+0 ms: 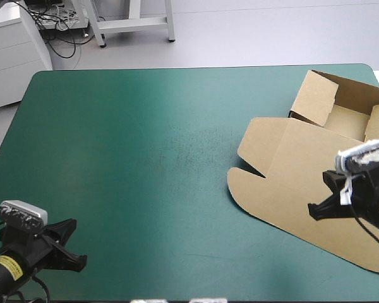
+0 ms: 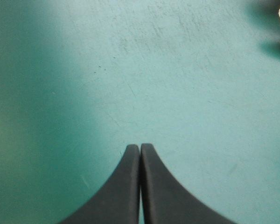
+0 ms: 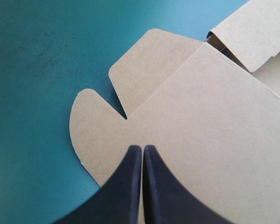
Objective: Fold the box
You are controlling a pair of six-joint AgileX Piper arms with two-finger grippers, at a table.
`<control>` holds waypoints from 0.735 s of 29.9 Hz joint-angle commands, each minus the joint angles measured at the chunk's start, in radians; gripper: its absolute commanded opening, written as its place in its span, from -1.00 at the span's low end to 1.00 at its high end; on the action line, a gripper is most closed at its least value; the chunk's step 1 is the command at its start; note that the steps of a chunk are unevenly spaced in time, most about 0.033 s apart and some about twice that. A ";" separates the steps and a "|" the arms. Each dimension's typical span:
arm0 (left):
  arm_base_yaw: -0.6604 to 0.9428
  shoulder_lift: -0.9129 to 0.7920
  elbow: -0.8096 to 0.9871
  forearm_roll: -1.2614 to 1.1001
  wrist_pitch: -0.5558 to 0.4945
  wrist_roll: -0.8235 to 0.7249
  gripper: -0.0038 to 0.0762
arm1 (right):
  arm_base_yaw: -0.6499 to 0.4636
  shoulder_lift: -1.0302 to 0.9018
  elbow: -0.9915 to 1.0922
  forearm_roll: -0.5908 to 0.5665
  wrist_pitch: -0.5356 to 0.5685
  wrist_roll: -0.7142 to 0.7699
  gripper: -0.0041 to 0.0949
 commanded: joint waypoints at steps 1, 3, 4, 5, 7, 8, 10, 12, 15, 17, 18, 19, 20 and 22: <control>-0.005 -0.059 -0.002 0.050 -0.065 -0.002 -0.98 | 0.003 -0.141 0.081 -0.016 -0.143 -0.020 -0.93; -0.005 -0.099 0.013 0.067 -0.065 0.005 -0.98 | 0.003 -0.207 0.142 -0.019 -0.179 -0.015 -0.93; -0.005 -0.120 0.022 0.071 -0.065 0.014 -0.98 | 0.003 -0.245 0.174 -0.019 -0.199 -0.013 -0.93; -0.005 -0.138 0.028 0.073 -0.065 0.018 -0.98 | 0.003 -0.282 0.199 -0.017 -0.216 -0.013 -0.93; -0.005 -0.179 0.047 0.073 -0.078 0.018 -0.98 | 0.003 -0.348 0.264 -0.017 -0.244 -0.013 -0.93; -0.005 -0.199 0.055 0.073 -0.085 0.018 -0.98 | 0.003 -0.379 0.286 -0.017 -0.252 -0.013 -0.93; -0.005 -0.232 0.075 0.073 -0.098 0.018 -0.98 | 0.003 -0.430 0.337 -0.017 -0.267 -0.013 -0.93; -0.005 -0.264 0.097 0.064 -0.106 0.018 -0.98 | 0.003 -0.482 0.386 -0.017 -0.280 -0.013 -0.93; -0.005 -0.294 0.126 0.053 -0.108 0.018 -0.98 | 0.003 -0.544 0.447 -0.017 -0.297 -0.013 -0.93; -0.005 -0.304 0.143 0.052 -0.110 0.018 -0.98 | 0.003 -0.582 0.485 -0.017 -0.311 -0.013 -0.93; -0.005 -0.309 0.150 0.052 -0.112 0.022 -0.98 | 0.003 -0.596 0.505 -0.017 -0.316 -0.013 -0.93; -0.005 -0.316 0.158 0.052 -0.118 0.022 -0.98 | 0.003 -0.612 0.523 -0.017 -0.320 -0.013 -0.93; -0.005 -0.320 0.168 0.052 -0.127 0.022 -0.98 | 0.003 -0.627 0.542 -0.017 -0.326 -0.004 -0.93; -0.005 -0.327 0.181 0.052 -0.132 0.022 -0.98 | 0.003 -0.653 0.576 -0.023 -0.331 0.029 -0.93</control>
